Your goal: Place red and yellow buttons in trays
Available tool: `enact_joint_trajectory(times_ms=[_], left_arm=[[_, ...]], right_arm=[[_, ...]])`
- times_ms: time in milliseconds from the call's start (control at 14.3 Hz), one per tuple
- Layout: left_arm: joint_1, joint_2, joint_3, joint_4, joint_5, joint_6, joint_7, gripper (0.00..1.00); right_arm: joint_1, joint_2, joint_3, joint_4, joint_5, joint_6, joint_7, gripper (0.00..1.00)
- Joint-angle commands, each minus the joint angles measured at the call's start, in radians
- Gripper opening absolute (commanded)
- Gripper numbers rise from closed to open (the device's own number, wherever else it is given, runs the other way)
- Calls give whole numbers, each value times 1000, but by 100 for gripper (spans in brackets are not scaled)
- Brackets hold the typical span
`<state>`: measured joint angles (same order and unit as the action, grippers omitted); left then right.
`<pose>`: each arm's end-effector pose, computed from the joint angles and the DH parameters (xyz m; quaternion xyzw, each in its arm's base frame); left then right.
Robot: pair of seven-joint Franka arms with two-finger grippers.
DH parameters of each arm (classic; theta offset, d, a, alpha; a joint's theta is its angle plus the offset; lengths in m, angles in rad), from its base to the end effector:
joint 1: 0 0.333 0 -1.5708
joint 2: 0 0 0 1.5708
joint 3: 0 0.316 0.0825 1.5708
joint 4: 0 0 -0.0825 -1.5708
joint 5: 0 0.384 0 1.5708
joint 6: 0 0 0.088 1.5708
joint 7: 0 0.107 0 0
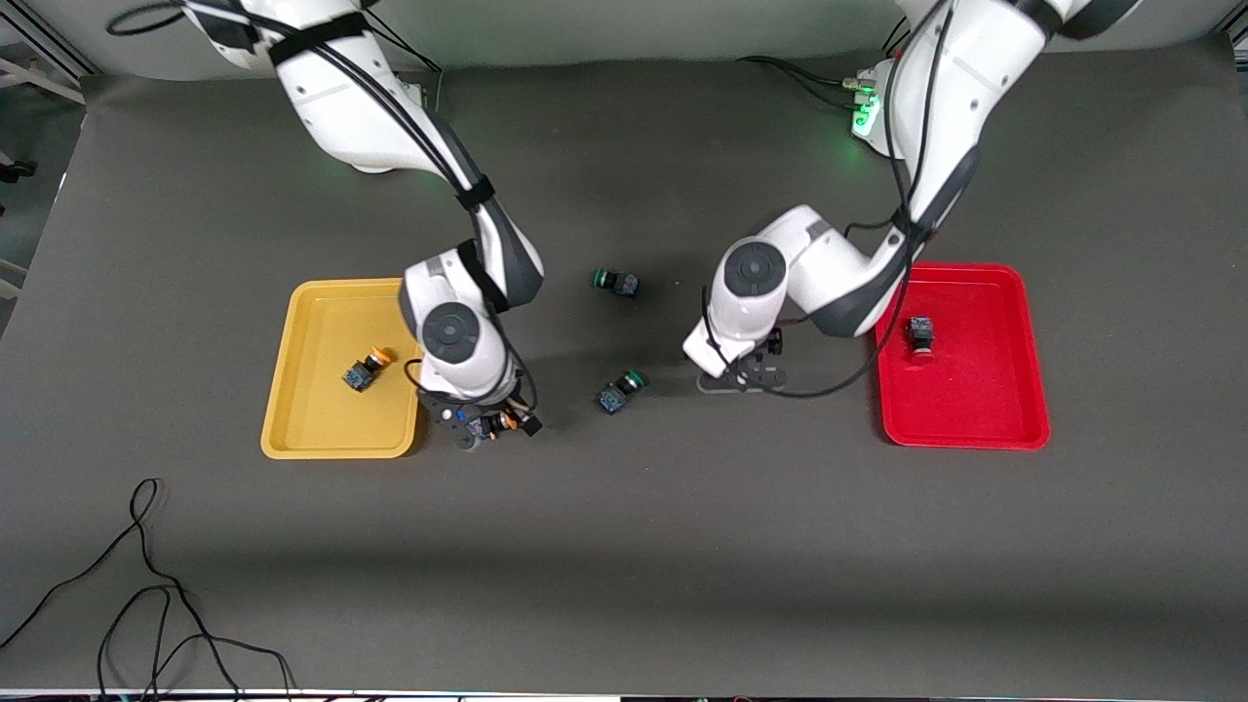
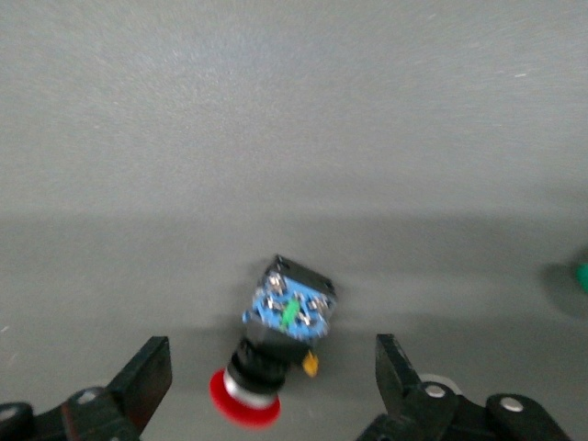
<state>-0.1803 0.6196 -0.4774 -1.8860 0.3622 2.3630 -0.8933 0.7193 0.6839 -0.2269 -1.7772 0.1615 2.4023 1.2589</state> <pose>0.5067 -0.3689 0.2023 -0.9994 -0.0185 0.0268 0.0072 0.5703 0.3188 0.1770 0.9125 -0.4083 0.0027 0.0259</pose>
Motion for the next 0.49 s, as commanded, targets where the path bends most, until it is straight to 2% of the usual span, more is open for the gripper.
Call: enact_joint_trajectory(times_ms=[0,70,140,209,279,419], left_arm=[[-13,9,2,24,18,-11,-15,87],[-13,14,2,24,18,-11,-16,71],[-13,19,2,24,18,-16,-18,48],[-13,19,2,24,18,-19,-24,32],[-13,20,3,24,18,-19,-33,22],[-13,28,3,24,18,-21,-44,20]], right_arm=[[14,6,-15,-7,21,24,11,100],[9,-1,-20,-7,21,24,1,100],[3,-7,-23,-4,15,23,-1,100],[2,-13,-28,4,12,24,-3,100],[2,-18,-44,16,10,24,-10,100],[-3,-18,-55,45,12,24,-18,100]])
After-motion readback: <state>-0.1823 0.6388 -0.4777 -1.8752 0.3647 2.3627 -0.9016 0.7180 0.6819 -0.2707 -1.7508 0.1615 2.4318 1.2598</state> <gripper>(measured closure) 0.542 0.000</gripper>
